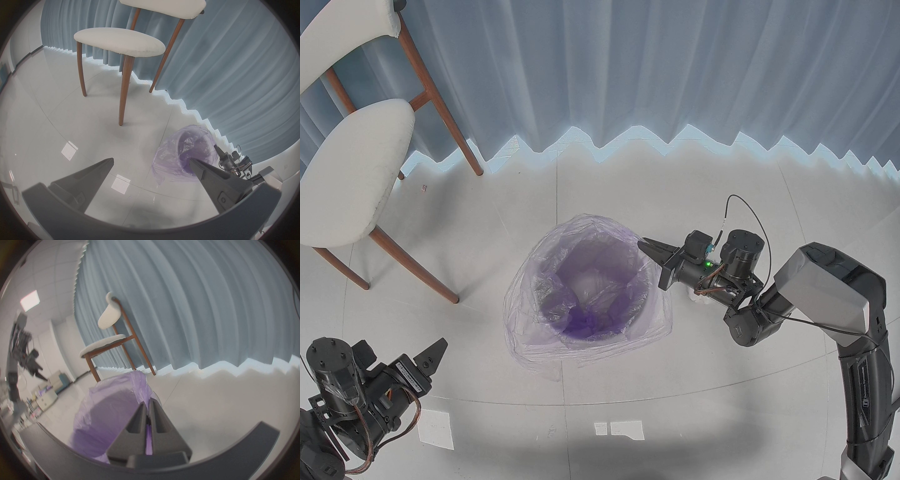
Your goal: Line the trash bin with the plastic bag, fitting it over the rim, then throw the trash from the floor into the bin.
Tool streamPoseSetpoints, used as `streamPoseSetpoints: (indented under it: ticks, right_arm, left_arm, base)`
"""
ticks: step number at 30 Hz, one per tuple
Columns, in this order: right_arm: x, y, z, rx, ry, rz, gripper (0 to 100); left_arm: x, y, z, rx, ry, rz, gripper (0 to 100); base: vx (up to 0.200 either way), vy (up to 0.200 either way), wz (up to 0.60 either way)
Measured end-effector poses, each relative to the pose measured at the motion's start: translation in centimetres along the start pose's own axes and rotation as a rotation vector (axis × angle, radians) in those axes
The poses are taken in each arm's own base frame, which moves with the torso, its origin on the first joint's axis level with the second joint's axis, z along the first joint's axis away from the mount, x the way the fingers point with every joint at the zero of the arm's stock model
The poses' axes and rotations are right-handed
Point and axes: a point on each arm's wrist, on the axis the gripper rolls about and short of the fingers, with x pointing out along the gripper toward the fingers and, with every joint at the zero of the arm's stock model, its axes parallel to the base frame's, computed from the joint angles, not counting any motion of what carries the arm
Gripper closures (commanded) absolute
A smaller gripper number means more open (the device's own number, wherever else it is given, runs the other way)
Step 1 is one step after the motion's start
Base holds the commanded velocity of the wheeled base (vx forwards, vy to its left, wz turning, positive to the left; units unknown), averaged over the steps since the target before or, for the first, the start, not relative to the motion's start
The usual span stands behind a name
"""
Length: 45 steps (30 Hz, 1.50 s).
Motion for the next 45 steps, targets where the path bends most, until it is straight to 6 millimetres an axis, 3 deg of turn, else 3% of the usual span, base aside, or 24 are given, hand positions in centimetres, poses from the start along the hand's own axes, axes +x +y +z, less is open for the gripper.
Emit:
streamPoseSetpoints:
  ticks: [12, 21, 26, 30, 45]
  right_arm:
    - [1.1, -2.3, 1.6, 0.425, 0.061, -0.047, 100]
    - [3.3, -4.5, 3.6, 0.530, 0.035, -0.079, 100]
    - [4.3, -5.5, 3.7, 0.583, 0.037, -0.093, 100]
    - [4.9, -6.4, 2.9, 0.612, 0.039, -0.104, 100]
    - [5.1, -7.4, -3.1, 0.671, 0.122, -0.142, 100]
  left_arm:
    - [0.0, 0.2, -0.2, 0.007, 0.018, 0.016, 0]
    - [0.0, 0.3, -0.3, 0.007, 0.023, 0.026, 0]
    - [0.0, 0.3, -0.3, 0.005, 0.027, 0.031, 0]
    - [0.0, 0.3, -0.4, 0.004, 0.030, 0.035, 0]
    - [0.0, 0.4, -0.4, 0.003, 0.033, 0.038, 0]
  base:
    - [0.000, 0.000, 0.00]
    - [0.000, 0.000, 0.00]
    - [0.000, 0.000, 0.00]
    - [0.000, 0.000, 0.00]
    - [0.000, 0.000, 0.00]
